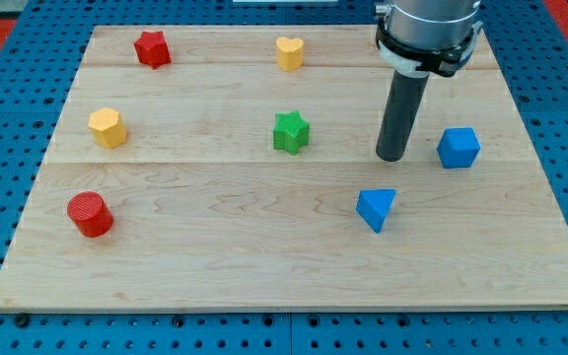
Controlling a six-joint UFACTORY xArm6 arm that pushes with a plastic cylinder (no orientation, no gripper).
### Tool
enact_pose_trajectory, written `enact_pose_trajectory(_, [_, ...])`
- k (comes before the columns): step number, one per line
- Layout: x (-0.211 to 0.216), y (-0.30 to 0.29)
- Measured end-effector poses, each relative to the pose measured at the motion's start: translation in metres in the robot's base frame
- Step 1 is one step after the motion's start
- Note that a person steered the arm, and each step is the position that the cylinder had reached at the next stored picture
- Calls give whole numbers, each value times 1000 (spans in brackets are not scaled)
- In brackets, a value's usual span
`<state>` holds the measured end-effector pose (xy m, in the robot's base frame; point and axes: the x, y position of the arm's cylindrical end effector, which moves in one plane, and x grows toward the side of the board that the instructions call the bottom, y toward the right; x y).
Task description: Keep the blue triangle diagonally bottom left to the green star
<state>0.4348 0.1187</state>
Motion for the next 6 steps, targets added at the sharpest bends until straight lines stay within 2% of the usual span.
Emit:
enact_pose_trajectory(3, [1,-17])
enact_pose_trajectory(4, [28,-10])
enact_pose_trajectory(5, [75,-4])
enact_pose_trajectory(6, [97,-36])
